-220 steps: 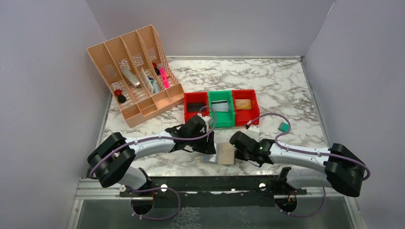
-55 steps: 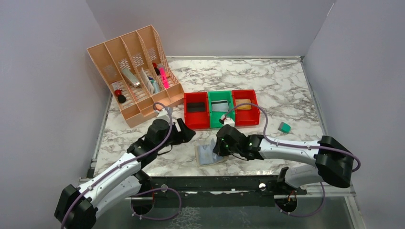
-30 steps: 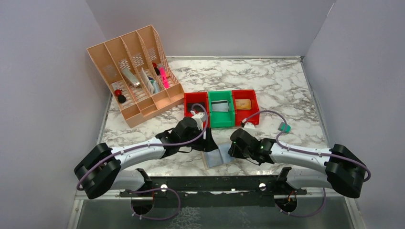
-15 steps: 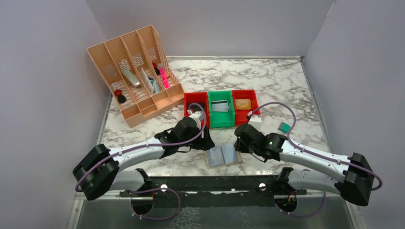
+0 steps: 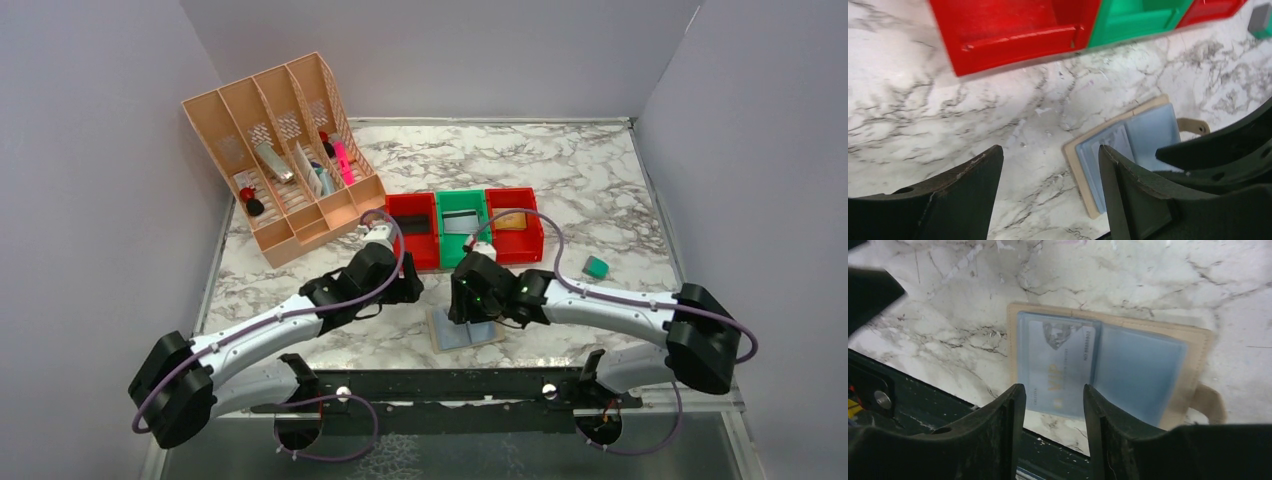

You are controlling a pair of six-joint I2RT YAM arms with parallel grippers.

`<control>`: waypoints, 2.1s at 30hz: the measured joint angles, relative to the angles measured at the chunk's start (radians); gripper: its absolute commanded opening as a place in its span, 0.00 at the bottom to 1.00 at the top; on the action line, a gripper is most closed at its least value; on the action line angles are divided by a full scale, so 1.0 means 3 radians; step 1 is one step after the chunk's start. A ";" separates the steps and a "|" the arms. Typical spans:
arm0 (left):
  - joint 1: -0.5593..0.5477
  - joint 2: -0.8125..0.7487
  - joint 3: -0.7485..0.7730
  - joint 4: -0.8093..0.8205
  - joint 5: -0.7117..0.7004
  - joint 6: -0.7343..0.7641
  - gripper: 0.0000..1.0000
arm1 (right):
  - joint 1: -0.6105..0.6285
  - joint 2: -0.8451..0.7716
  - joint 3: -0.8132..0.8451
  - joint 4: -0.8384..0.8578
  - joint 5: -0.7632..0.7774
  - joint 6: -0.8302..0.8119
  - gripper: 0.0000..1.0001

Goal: Take the credit cards out of the card holder

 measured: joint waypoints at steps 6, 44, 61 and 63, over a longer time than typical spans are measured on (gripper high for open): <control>0.0309 -0.0441 -0.0174 -0.0126 -0.0175 -0.0126 0.75 | 0.0268 0.0435 0.0252 -0.0066 0.0072 -0.0029 0.63; 0.0587 -0.0305 -0.0231 -0.0195 -0.0029 -0.0015 0.76 | 0.0482 0.0579 0.0374 -0.0167 0.0388 0.0067 0.26; 0.0594 -0.0501 -0.0248 -0.0167 0.0022 -0.0055 0.77 | 0.0476 0.1207 0.0782 -0.0585 0.0415 0.0169 0.48; 0.0594 -0.0548 -0.0270 -0.0163 0.0028 -0.0072 0.77 | 0.0476 0.1239 0.0818 -0.0609 0.0432 0.0178 0.42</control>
